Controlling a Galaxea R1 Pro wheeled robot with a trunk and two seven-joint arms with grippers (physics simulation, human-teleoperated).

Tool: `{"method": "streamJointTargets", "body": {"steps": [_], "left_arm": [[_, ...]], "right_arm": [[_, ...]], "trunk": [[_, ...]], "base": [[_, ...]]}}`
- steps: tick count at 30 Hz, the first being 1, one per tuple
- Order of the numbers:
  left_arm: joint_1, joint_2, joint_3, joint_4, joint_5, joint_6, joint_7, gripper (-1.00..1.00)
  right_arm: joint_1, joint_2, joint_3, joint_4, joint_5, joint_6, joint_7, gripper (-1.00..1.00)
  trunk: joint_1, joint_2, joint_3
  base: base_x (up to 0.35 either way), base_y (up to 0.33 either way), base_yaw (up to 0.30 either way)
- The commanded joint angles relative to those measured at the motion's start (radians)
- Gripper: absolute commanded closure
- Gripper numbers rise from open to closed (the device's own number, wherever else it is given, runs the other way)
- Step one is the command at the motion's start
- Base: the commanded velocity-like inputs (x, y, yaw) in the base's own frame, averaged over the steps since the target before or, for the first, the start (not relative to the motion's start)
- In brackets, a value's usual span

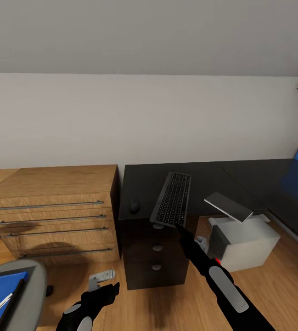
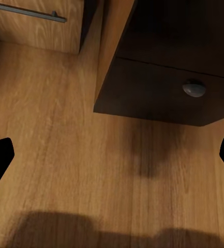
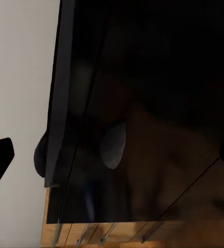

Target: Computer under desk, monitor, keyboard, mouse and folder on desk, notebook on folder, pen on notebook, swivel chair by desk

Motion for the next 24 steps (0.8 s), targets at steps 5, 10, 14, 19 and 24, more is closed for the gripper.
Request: {"method": "streamJointTargets", "body": {"steps": [5,10,14,19,24], "left_arm": [[-0.001,0.000,-0.001,-0.001,0.011,0.002,0.011,-1.00],[-0.001,-0.001,-0.001,-0.001,0.011,0.001,0.012,-1.00],[-0.001,-0.001,-0.001,-0.001,0.011,0.001,0.010,-1.00],[-0.001,-0.001,-0.001,-0.001,0.011,0.000,0.008,-1.00],[-0.001,-0.002,-0.002,-0.001,0.011,0.001,0.009,-1.00]], "right_arm": [[-0.001,-0.001,0.004,0.000,-0.009,0.000,0.002,-1.00],[-0.001,-0.001,0.023,-0.032,-0.006,-0.002,0.004,-1.00],[-0.001,-0.001,0.029,-0.036,-0.005,-0.002,0.004,-1.00],[-0.001,-0.001,0.030,-0.037,-0.005,-0.002,0.004,-1.00],[-0.001,-0.001,0.031,-0.037,-0.004,-0.002,0.004,-1.00]], "trunk": [[0.000,0.000,-0.001],[0.000,0.000,-0.001],[0.000,0.000,-0.001],[-0.008,0.014,0.005],[-0.027,0.049,0.021]], "base": [[0.000,0.000,0.000],[0.000,0.002,0.000],[0.000,0.012,0.000],[0.000,0.002,0.000],[0.000,0.000,0.000]]}}
